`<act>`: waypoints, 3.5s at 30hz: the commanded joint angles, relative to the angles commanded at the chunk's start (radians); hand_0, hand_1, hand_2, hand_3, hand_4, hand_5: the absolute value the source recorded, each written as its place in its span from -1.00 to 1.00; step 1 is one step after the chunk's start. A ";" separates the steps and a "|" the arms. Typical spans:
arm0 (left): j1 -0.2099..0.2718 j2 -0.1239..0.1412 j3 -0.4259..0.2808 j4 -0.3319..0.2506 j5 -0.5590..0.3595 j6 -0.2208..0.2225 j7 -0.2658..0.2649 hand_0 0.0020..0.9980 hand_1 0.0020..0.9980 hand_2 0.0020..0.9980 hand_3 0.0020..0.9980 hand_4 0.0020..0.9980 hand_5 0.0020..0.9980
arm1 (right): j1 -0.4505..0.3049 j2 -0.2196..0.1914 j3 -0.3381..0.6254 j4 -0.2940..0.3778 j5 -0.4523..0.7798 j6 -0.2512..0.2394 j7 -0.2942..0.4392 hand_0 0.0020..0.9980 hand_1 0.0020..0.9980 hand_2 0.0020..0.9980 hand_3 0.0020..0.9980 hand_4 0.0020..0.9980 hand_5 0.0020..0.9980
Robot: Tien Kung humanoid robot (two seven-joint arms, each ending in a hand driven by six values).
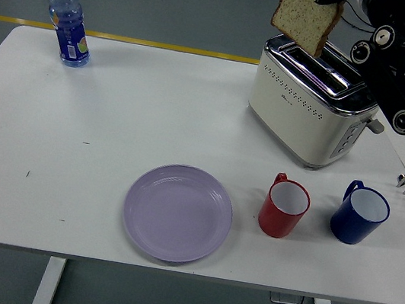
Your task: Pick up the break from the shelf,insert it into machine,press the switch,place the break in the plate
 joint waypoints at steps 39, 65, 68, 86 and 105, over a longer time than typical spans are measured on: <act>0.018 -0.009 -0.025 0.000 0.038 -0.005 -0.001 0.31 0.14 0.16 0.21 -0.38 0.99 | -0.341 -0.145 -0.325 0.690 0.715 0.049 -0.114 -0.51 -0.47 -0.32 -0.02 -0.14 -1.00; 0.005 -0.013 -0.011 0.000 0.017 -0.003 -0.003 0.31 0.14 0.16 0.21 -0.38 0.99 | -0.380 0.017 -0.352 0.498 0.726 0.023 -0.045 -0.45 -0.43 -0.24 0.01 -0.18 -1.00; 0.004 -0.013 -0.011 0.000 0.014 -0.002 -0.004 0.31 0.14 0.16 0.21 -0.38 0.99 | -0.375 0.019 -0.365 0.481 0.732 0.035 -0.031 -0.27 -0.16 -0.02 0.09 -0.22 -1.00; 0.002 -0.013 -0.010 0.000 0.010 -0.001 -0.003 0.31 0.14 0.16 0.21 -0.38 0.99 | -0.370 0.039 -0.362 0.395 0.637 0.079 0.060 0.52 0.47 0.54 0.72 0.26 -0.83; 0.001 -0.014 -0.013 0.000 0.011 0.000 -0.004 0.32 0.14 0.16 0.21 -0.38 0.99 | -0.397 0.009 -0.278 0.453 0.535 0.016 0.129 0.74 0.66 0.74 0.83 0.37 -0.76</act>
